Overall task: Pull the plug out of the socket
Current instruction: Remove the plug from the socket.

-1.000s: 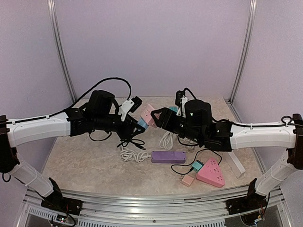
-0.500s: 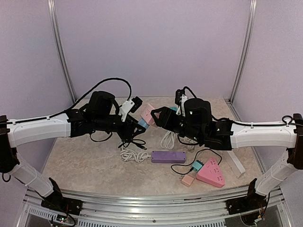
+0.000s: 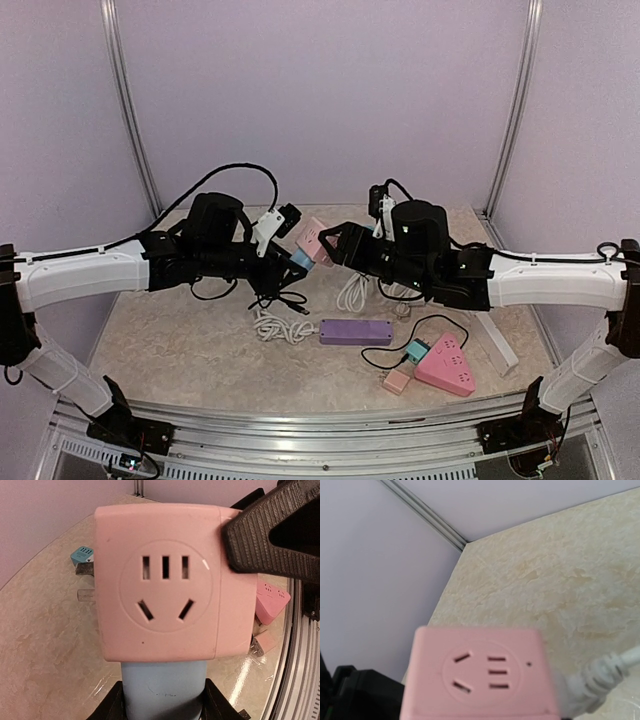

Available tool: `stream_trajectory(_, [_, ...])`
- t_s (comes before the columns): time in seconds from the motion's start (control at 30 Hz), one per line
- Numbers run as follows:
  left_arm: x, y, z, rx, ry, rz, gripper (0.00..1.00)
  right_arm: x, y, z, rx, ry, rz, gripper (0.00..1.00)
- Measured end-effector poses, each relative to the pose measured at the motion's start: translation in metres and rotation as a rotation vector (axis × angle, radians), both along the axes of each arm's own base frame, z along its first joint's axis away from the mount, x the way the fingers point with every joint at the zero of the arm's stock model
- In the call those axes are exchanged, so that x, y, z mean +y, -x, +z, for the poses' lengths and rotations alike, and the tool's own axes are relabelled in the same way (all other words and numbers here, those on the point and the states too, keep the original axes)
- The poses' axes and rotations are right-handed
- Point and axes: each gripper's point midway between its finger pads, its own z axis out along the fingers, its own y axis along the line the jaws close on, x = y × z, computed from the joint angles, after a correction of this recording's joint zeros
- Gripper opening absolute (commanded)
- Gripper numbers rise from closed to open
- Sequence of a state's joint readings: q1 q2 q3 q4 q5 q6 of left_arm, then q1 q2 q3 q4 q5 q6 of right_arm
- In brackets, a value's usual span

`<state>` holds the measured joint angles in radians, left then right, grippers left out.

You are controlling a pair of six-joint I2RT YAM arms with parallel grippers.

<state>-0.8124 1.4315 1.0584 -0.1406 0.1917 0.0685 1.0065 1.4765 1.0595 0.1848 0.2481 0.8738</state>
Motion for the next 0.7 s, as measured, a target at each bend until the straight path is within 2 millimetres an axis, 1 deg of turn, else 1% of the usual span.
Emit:
stream_trajectory(0.2, [-0.001,0.002,0.000,0.061,0.038,0.007,0.06,-0.002,-0.001,-0.002,-0.002,-0.015,-0.012,0.00])
stream_trajectory(0.3, [-0.003,0.003,-0.004,0.089,0.046,0.010,0.06,-0.003,0.000,-0.004,0.000,-0.011,-0.021,0.00])
stream_trajectory(0.43, [-0.005,0.003,-0.006,0.100,0.051,0.007,0.06,-0.006,0.001,-0.008,0.006,-0.010,-0.039,0.00])
stream_trajectory(0.57, [-0.010,0.005,-0.007,0.113,0.064,-0.022,0.06,-0.011,0.006,-0.008,0.009,-0.015,-0.056,0.00])
stream_trajectory(0.7, [-0.013,0.005,-0.010,0.121,0.071,-0.040,0.06,-0.013,0.006,-0.010,0.013,-0.006,-0.068,0.00])
